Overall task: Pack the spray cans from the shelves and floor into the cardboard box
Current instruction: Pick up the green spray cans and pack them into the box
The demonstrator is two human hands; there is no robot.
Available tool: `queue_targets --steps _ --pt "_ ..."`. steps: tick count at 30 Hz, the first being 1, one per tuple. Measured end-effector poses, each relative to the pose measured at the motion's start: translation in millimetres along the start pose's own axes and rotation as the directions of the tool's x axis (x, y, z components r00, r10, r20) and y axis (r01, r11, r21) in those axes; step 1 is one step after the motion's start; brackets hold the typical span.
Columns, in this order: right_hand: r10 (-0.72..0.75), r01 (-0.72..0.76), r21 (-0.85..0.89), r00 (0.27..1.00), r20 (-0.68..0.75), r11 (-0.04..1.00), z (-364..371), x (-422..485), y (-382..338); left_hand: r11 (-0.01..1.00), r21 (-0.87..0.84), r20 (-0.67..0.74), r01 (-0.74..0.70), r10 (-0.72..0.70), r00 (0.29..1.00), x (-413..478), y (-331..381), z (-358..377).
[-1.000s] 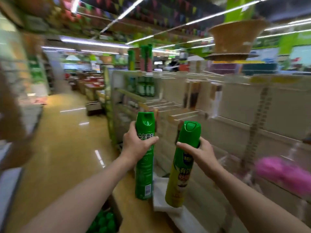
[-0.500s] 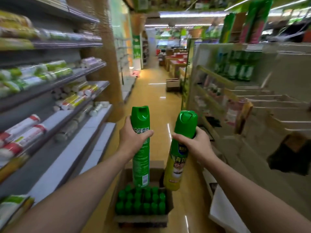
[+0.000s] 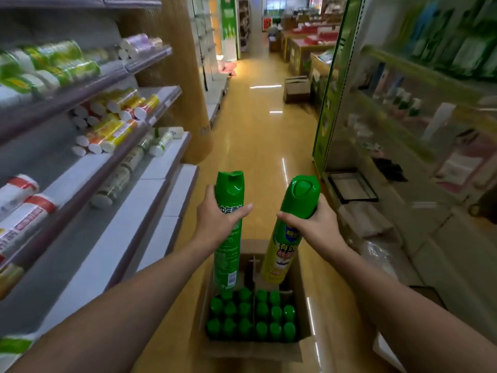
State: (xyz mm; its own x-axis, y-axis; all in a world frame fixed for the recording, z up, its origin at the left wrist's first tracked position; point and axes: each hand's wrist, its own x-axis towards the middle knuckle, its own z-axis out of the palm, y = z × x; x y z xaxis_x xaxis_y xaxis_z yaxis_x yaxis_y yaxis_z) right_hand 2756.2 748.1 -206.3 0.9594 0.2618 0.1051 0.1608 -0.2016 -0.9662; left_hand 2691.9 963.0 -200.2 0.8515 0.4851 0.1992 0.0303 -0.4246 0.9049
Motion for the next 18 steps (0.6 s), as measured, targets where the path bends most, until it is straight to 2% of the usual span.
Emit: queue_targets --steps 9,18 --pt "0.095 -0.093 -0.04 0.994 0.052 0.995 26.0 73.7 55.3 0.995 -0.045 0.009 0.089 -0.089 0.996 64.5 -51.1 22.0" --pt "0.176 -0.162 -0.078 0.957 0.23 0.984 34.0 160.7 130.4 0.968 -0.019 -0.064 0.251 -0.252 0.966 122.7 -91.2 64.2"
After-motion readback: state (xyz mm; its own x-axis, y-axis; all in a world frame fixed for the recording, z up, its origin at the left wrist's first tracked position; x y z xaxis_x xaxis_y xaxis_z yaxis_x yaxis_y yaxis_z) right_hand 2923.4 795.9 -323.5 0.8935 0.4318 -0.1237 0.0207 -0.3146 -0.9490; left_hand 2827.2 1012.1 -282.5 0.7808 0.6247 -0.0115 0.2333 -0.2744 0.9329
